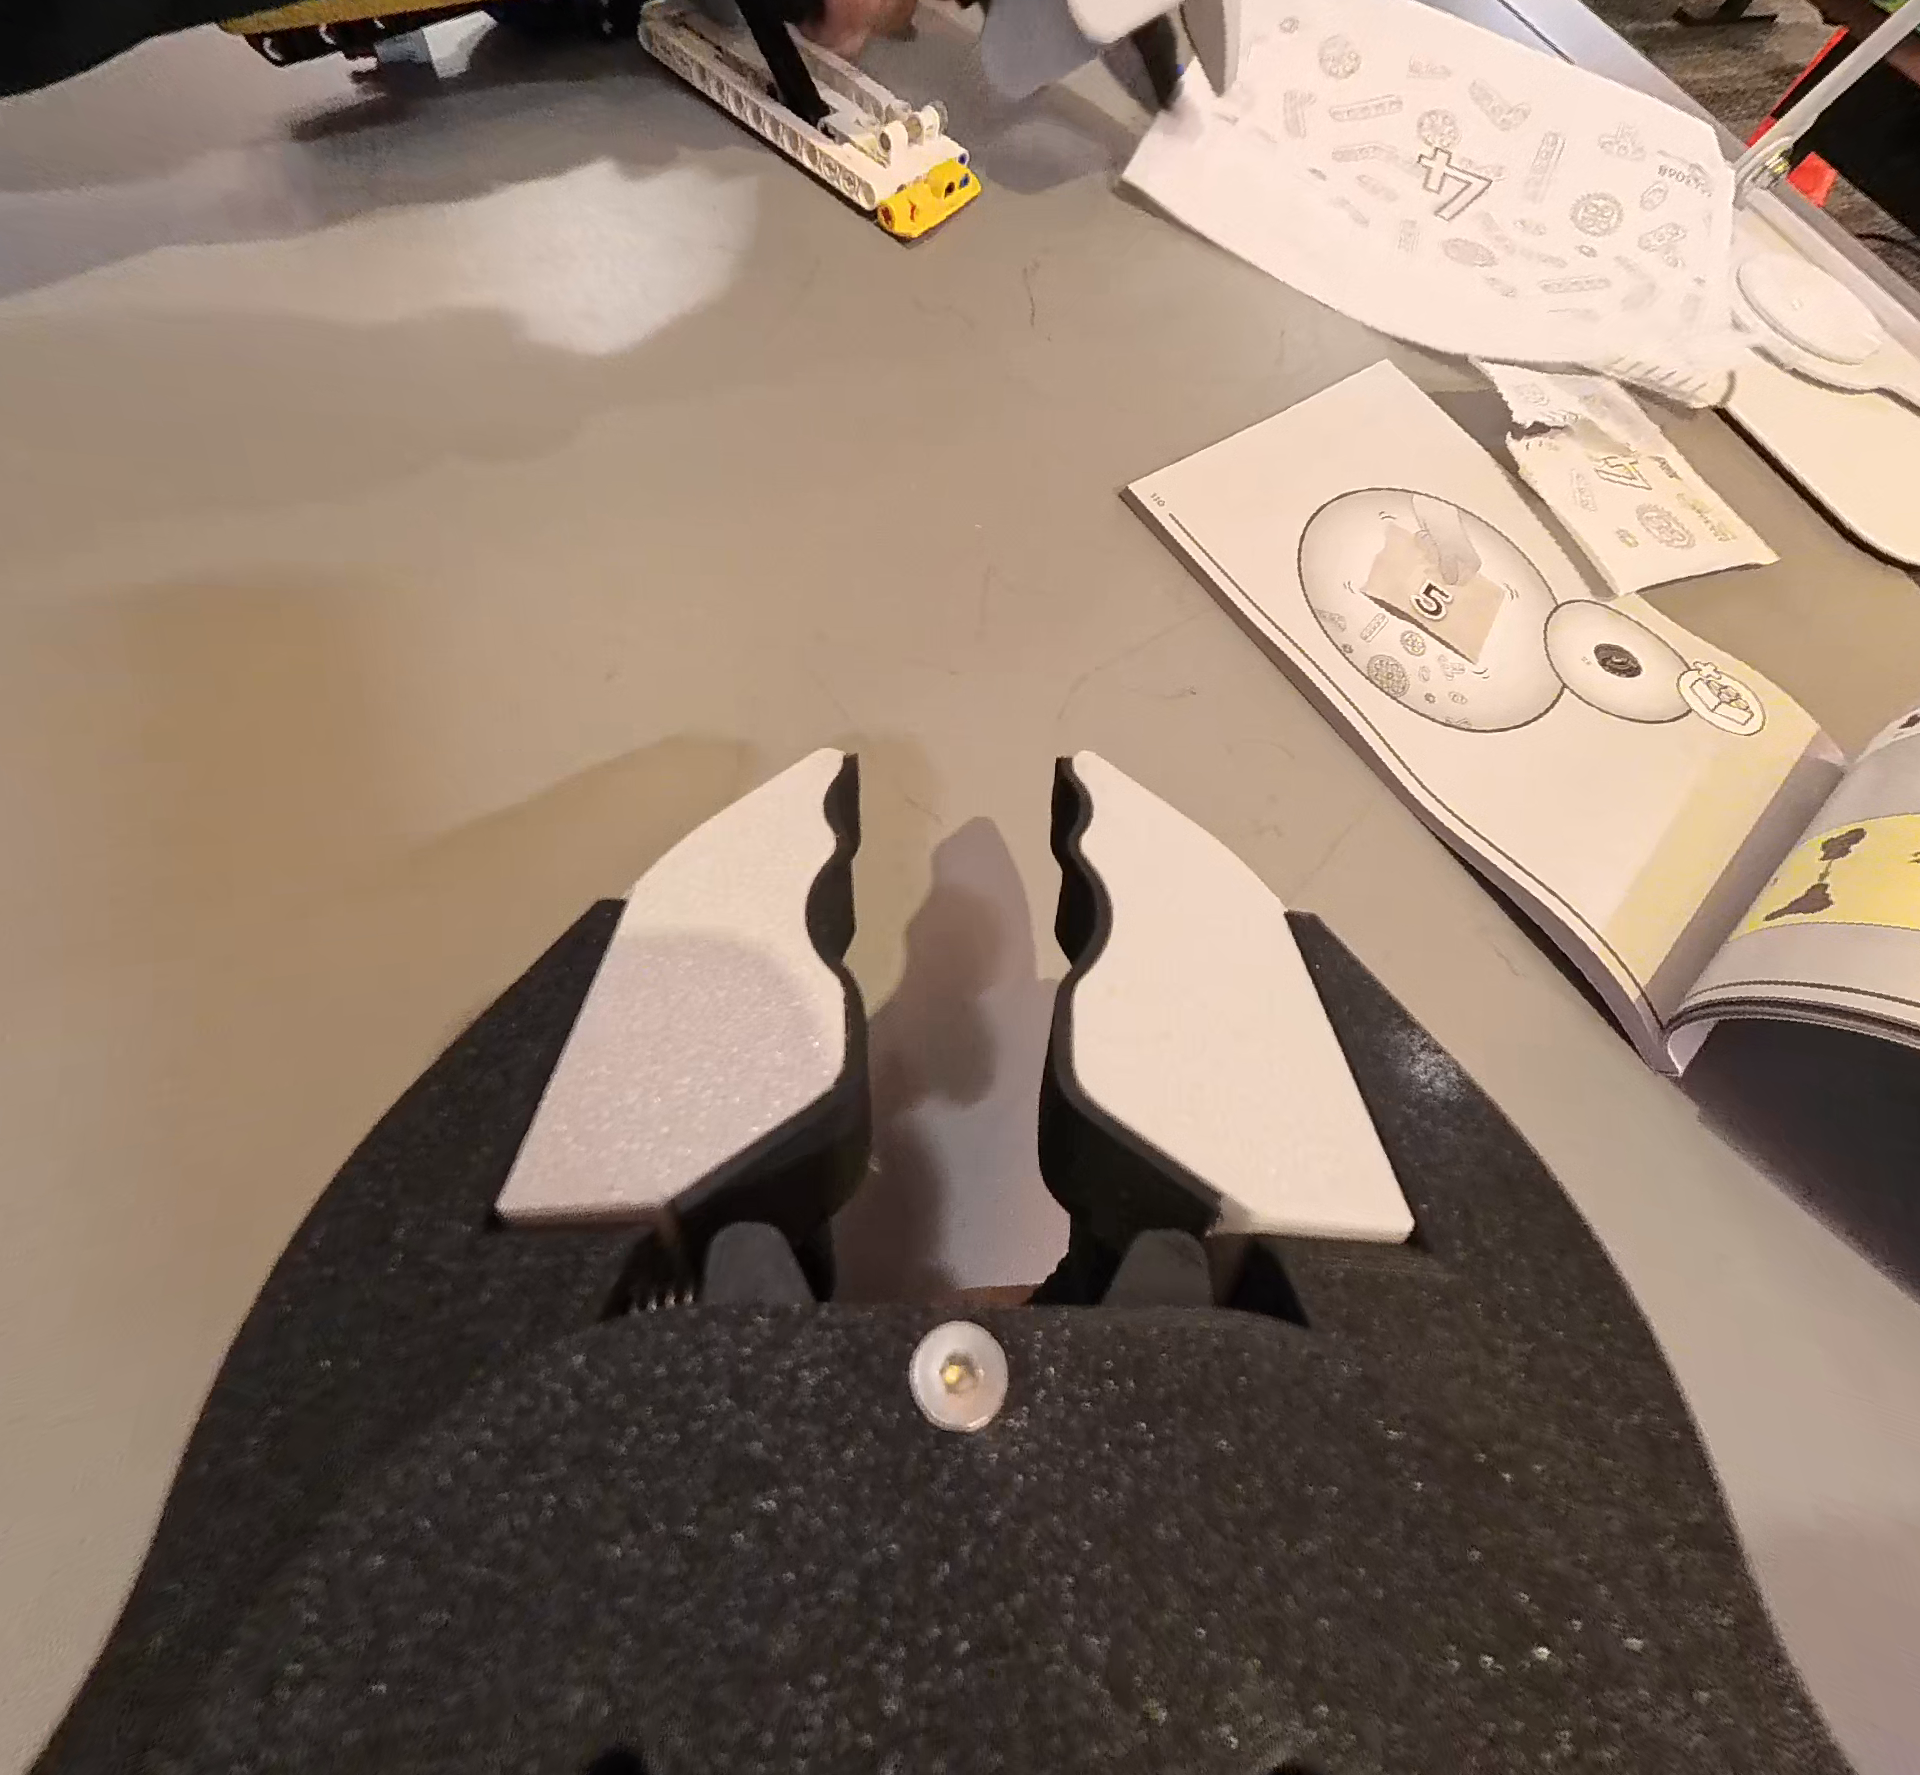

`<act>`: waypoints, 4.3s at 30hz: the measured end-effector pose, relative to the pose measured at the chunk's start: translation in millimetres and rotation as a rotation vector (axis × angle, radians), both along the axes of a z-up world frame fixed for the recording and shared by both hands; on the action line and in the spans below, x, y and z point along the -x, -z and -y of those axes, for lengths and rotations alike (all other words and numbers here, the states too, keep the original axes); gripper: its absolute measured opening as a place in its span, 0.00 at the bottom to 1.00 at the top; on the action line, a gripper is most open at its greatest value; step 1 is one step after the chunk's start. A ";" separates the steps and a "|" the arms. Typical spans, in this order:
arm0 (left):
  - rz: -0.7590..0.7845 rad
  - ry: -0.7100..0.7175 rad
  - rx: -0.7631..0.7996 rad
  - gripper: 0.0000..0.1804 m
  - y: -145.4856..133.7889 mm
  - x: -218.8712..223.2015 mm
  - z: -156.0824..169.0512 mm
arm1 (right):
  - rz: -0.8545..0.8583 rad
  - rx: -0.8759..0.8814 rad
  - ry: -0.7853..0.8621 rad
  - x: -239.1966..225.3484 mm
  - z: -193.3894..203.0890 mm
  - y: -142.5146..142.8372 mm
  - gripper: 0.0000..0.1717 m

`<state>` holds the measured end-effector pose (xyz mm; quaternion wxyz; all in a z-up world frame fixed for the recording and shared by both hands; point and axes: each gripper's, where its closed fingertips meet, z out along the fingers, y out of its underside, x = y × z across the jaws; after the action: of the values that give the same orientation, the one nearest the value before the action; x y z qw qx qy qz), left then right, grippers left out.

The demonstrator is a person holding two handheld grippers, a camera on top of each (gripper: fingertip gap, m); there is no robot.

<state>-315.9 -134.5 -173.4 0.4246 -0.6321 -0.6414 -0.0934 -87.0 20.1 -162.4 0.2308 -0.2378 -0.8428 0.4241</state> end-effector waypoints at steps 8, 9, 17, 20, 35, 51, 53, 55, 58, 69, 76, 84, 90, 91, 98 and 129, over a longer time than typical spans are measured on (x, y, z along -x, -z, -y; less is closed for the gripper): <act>-0.112 0.068 -0.047 0.00 -40.1 6.4 -24.0 | -0.005 -0.013 -0.015 -2.4 2.6 1.6 0.21; -0.122 0.080 -0.054 0.00 -45.7 8.0 -28.9 | -0.006 -0.014 -0.017 -2.5 2.9 1.9 0.21; -0.158 0.174 -0.031 0.01 -70.7 25.6 -51.5 | -0.003 -0.038 -0.024 -2.0 3.5 8.1 0.21; -0.151 0.185 0.031 0.01 -68.9 40.7 -37.4 | -0.005 -0.043 -0.029 -2.6 4.2 8.4 0.21; -0.141 0.115 0.423 0.02 -34.3 102.2 56.5 | -0.009 -0.066 -0.044 -4.7 5.6 11.2 0.20; -0.092 0.371 0.876 0.15 -13.2 43.7 51.4 | -0.001 -0.078 -0.055 -6.2 6.3 13.6 0.20; -0.050 0.380 0.876 0.17 -2.1 44.2 53.5 | -0.001 -0.080 -0.056 -6.3 6.4 13.7 0.21; -0.033 0.375 0.824 0.17 2.3 45.7 50.2 | 0.002 -0.077 -0.057 -6.4 6.3 13.7 0.21; -0.014 0.372 0.820 0.17 5.2 47.5 53.1 | 0.008 -0.073 -0.058 -6.5 6.3 13.7 0.21; 0.044 0.394 0.822 0.17 21.2 49.7 58.5 | 0.016 -0.070 -0.062 -6.7 6.4 14.4 0.21; 0.032 0.431 0.770 0.03 25.2 38.5 49.3 | 0.015 -0.074 -0.064 -7.0 6.6 14.8 0.21; 0.016 0.549 0.751 0.04 25.1 9.0 25.1 | 0.009 -0.085 -0.068 -7.7 7.2 15.6 0.21; 0.027 0.547 0.757 0.13 23.3 8.2 25.3 | 0.009 -0.087 -0.070 -8.0 7.2 15.7 0.21; 0.021 0.544 0.752 0.14 21.9 8.1 24.3 | 0.008 -0.088 -0.070 -8.0 7.2 15.8 0.21; -0.089 0.510 0.688 0.21 -1.3 4.5 2.1 | 0.004 -0.095 -0.072 -8.3 7.1 15.9 0.21; -0.494 1.091 0.437 0.04 20.3 -173.5 -132.1 | 0.021 -0.166 0.205 -44.9 -87.7 -27.9 0.19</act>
<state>-142.4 -2.4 -193.8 0.3126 -0.9428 -0.1146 -0.0145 -42.1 107.8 -134.4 0.2829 -0.3074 -0.8486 0.3246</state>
